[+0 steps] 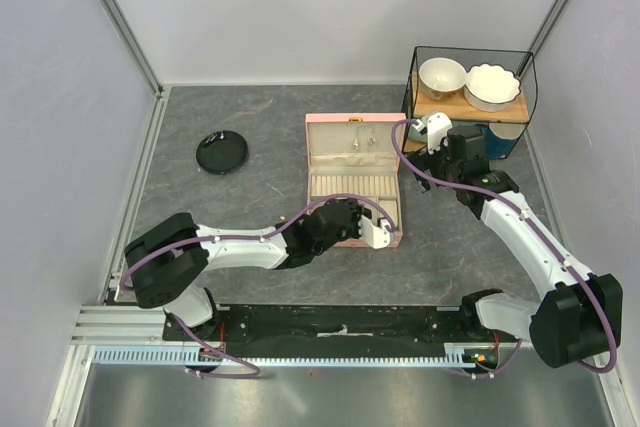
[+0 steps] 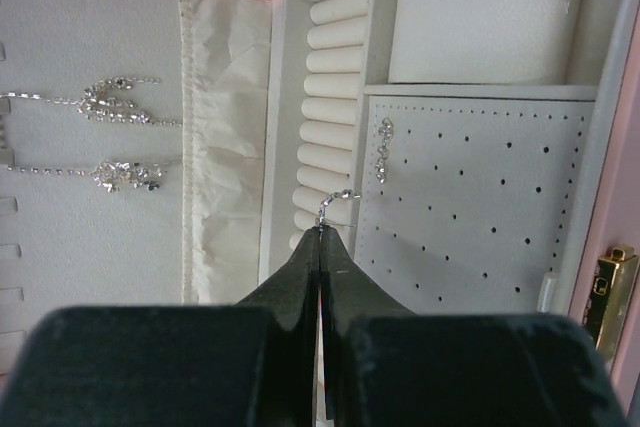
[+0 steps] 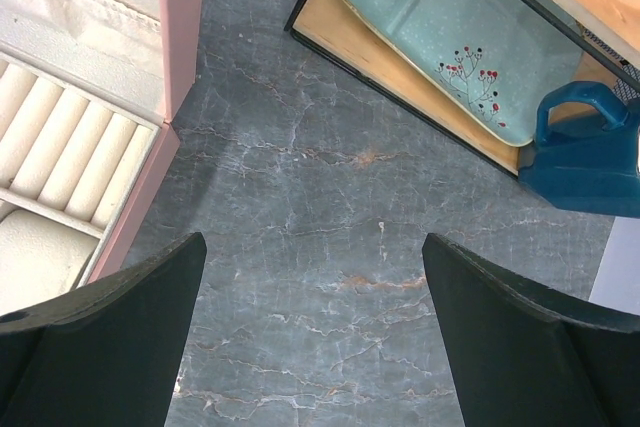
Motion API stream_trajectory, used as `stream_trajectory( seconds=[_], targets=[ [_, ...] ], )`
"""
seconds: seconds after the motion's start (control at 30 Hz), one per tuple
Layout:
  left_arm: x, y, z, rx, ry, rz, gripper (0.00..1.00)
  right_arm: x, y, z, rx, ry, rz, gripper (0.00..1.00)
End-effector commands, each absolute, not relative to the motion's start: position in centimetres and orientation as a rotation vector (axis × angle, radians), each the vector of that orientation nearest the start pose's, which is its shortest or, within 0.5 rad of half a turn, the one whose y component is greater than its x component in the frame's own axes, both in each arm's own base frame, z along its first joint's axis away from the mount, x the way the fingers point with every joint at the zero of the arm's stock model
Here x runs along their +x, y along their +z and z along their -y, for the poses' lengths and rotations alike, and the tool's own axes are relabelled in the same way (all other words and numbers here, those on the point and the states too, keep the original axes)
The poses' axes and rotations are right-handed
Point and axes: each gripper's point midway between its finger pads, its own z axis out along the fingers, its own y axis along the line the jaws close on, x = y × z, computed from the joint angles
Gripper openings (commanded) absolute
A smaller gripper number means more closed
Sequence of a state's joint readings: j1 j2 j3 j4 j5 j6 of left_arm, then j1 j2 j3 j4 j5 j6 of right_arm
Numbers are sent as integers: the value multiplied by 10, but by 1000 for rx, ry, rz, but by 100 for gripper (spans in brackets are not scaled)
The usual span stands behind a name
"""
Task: Organize the mixed jewelry
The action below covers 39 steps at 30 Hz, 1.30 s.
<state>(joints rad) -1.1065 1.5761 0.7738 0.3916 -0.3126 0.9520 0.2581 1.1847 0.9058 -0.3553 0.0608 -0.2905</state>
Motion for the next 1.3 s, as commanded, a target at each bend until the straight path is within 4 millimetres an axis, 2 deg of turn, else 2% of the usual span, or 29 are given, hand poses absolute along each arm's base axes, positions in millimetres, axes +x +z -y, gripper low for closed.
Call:
stream_trajectory(
  seconds=[0.0,0.47,0.73,1.27],
  targets=[
    [270,127,355,1589,207,-1151,2,345,181,-70,-544,-68,-2082,98],
    [278,112,343,1618,214,-1196,2,344,181,-71,-547,-66,-2080,98],
    [280,108,343,1620,194,-1214,2,345,181,-72,-548,-61,-2079,98],
    [287,115,352,1569,176,-1232,2,343,180,-69,-545,-71,-2082,98]
  ],
)
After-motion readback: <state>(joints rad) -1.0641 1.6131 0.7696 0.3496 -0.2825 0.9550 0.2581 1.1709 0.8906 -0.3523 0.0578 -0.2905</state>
